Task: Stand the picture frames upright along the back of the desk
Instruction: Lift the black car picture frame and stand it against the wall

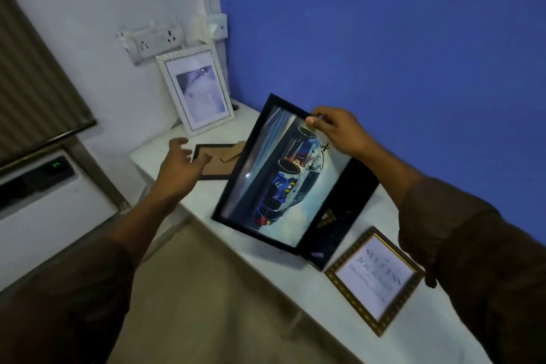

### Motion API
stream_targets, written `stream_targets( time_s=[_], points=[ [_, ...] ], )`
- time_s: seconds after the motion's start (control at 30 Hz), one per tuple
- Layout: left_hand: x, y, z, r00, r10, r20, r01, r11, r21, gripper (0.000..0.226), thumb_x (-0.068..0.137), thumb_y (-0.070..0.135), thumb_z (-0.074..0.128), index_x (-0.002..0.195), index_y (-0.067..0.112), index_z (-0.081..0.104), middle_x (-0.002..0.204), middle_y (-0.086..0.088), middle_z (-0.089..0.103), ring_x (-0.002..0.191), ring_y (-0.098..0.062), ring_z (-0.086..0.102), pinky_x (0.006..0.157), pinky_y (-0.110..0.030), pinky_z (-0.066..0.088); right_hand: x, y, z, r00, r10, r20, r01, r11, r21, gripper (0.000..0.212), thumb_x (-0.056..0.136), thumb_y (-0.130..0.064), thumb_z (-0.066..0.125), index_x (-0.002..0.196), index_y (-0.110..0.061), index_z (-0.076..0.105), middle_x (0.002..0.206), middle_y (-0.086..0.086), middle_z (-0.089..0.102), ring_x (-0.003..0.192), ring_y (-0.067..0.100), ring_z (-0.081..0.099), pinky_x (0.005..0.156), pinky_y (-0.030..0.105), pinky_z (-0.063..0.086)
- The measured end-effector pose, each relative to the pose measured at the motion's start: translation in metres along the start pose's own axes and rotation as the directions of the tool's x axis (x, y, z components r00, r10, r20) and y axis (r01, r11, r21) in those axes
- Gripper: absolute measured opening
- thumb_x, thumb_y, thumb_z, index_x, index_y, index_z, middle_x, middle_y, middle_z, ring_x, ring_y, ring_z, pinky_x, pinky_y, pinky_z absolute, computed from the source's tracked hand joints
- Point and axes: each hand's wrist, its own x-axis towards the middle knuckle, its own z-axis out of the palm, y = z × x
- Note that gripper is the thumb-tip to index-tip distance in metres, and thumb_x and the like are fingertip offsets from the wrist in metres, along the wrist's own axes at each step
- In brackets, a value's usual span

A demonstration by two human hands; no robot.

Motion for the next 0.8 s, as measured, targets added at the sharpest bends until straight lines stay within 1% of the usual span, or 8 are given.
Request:
stream_targets(
  time_s=[0.1,0.2,0.33,0.43,0.53,0.63,0.73,0.8],
  points=[
    [0.037,0.035,-0.03,0.946,0.321,0.051,-0.325,0.939,0.114,0.065,0.087,0.037,0.071,0.14,0.016,0.039,0.141,-0.009,0.052,0.129,-0.022,0.051,0.096,-0.028,0.039,0.046,-0.047,0.007,0.98,-0.142,0.14,0.169,0.964,-0.207,0.035,0.095,-0.057,0.05,0.097,-0.026,0.066,0.08,-0.005,0.068,0.077,0.019,0.064,0.073,0.037,0.05],
    [0.063,0.068,-0.045,0.821,0.542,0.179,-0.571,0.784,0.242,0.065,0.086,0.038,0.071,0.14,0.014,0.043,0.14,-0.008,0.054,0.129,-0.019,0.051,0.098,-0.027,0.038,0.083,-0.088,0.018,0.932,-0.243,0.268,0.332,0.869,-0.367,0.038,0.093,-0.063,0.046,0.101,-0.031,0.065,0.082,-0.007,0.068,0.077,0.019,0.061,0.069,0.036,0.049],
    [0.103,0.091,-0.053,0.73,0.513,0.452,-0.682,0.592,0.43,0.032,0.093,0.038,0.061,0.118,0.017,0.06,0.094,0.001,0.064,0.095,-0.023,0.062,0.07,-0.03,0.043,0.124,-0.133,0.029,0.882,-0.325,0.34,0.457,0.765,-0.454,0.035,0.094,-0.06,0.049,0.106,-0.033,0.067,0.078,-0.009,0.065,0.074,0.018,0.059,0.06,0.031,0.042],
    [0.132,0.093,-0.056,0.703,0.544,0.458,-0.711,0.549,0.439,0.019,0.098,0.029,0.055,0.104,0.014,0.064,0.071,0.007,0.053,0.072,-0.018,0.054,0.057,-0.028,0.031,0.151,-0.147,0.033,0.888,-0.327,0.323,0.45,0.761,-0.468,0.034,0.092,-0.06,0.053,0.102,-0.031,0.067,0.074,-0.011,0.059,0.074,0.017,0.059,0.06,0.031,0.038],
    [0.165,0.086,-0.06,0.701,0.577,0.419,-0.713,0.561,0.421,0.017,0.099,0.026,0.054,0.101,0.013,0.063,0.086,0.0,0.062,0.078,-0.021,0.054,0.064,-0.03,0.032,0.178,-0.134,0.03,0.925,-0.343,0.162,0.376,0.773,-0.511,0.039,0.088,-0.065,0.055,0.096,-0.029,0.067,0.082,-0.008,0.068,0.078,0.018,0.062,0.07,0.031,0.036],
    [0.205,0.078,-0.065,0.749,0.567,0.344,-0.663,0.646,0.379,0.01,0.099,0.027,0.054,0.094,0.02,0.059,0.09,-0.002,0.064,0.08,-0.021,0.056,0.064,-0.032,0.038,0.2,-0.094,0.023,0.943,-0.312,-0.116,0.227,0.859,-0.46,0.043,0.091,-0.062,0.054,0.118,-0.029,0.062,0.116,-0.004,0.066,0.111,0.021,0.059,0.093,0.039,0.04],
    [0.244,0.075,-0.068,0.809,0.53,0.255,-0.588,0.739,0.328,0.013,0.099,0.03,0.053,0.098,0.021,0.061,0.094,-0.002,0.067,0.083,-0.02,0.06,0.061,-0.028,0.04,0.21,-0.048,0.024,0.912,-0.094,-0.398,0.016,0.981,-0.195,0.055,0.095,-0.056,0.054,0.141,-0.028,0.047,0.141,0.001,0.051,0.131,0.023,0.048,0.104,0.043,0.038],
    [0.271,0.076,-0.067,0.843,0.492,0.218,-0.537,0.791,0.293,0.018,0.099,0.032,0.053,0.103,0.019,0.065,0.097,-0.004,0.068,0.086,-0.022,0.062,0.065,-0.031,0.044,0.218,-0.02,0.033,0.895,0.094,-0.436,-0.094,0.995,0.022,0.054,0.096,-0.051,0.055,0.141,-0.023,0.047,0.141,0.005,0.051,0.128,0.023,0.051,0.1,0.038,0.042]
  ],
)
